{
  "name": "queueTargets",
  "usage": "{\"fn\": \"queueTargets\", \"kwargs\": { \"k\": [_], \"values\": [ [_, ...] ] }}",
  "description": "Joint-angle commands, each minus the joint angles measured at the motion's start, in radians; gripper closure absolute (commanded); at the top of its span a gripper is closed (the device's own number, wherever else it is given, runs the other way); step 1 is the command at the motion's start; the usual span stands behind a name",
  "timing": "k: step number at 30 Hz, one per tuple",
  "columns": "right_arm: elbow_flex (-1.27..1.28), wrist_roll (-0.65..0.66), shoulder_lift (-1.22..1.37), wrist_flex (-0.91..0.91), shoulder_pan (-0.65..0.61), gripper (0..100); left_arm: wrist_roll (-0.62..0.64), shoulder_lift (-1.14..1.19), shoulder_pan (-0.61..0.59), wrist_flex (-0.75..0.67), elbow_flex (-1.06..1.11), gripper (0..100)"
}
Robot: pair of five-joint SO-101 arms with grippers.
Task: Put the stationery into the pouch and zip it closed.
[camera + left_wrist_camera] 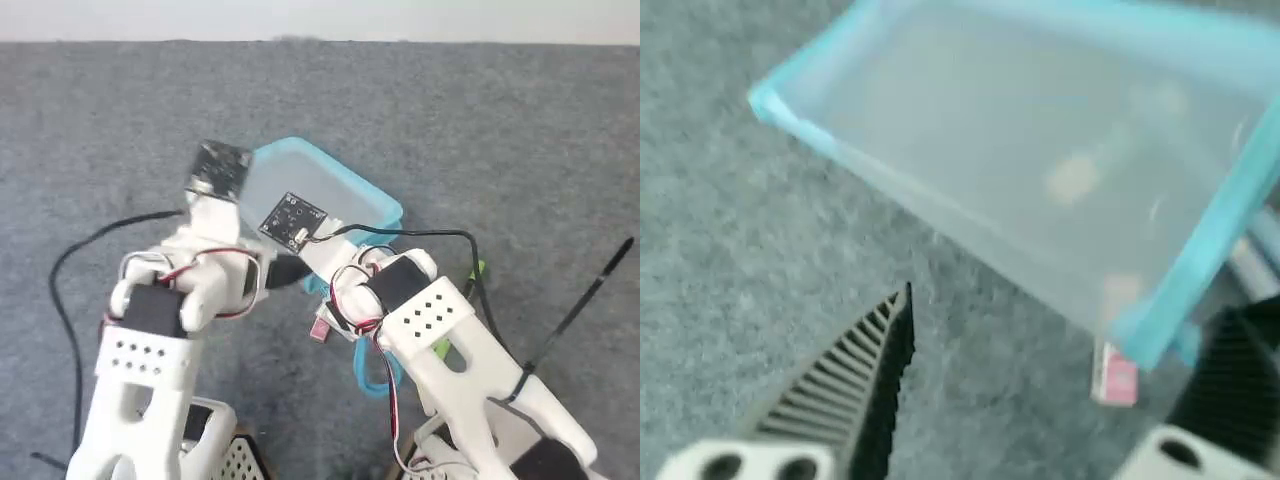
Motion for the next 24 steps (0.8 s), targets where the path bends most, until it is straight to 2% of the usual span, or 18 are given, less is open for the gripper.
{"fn": "queueTargets", "kwargs": {
  "k": [1,7,13,18,24],
  "values": [
    [-0.003,-0.052,-0.041,-0.047,-0.005,99.1,0.041,-0.063,-0.026,-0.002,-0.050,56],
    [0.081,-0.061,-0.051,-0.191,-0.015,99.1,-0.071,-0.385,-0.049,-0.029,0.202,56],
    [0.043,-0.063,-0.053,-0.189,-0.015,99.2,-0.126,-0.684,-0.054,-0.051,0.363,56],
    [-0.021,-0.098,-0.053,-0.116,-0.015,99.2,-0.126,-0.595,-0.046,-0.068,0.358,56],
    [-0.110,-0.092,-0.051,-0.016,-0.021,99.2,-0.126,-0.390,-0.052,-0.187,0.364,56]
  ]
}}
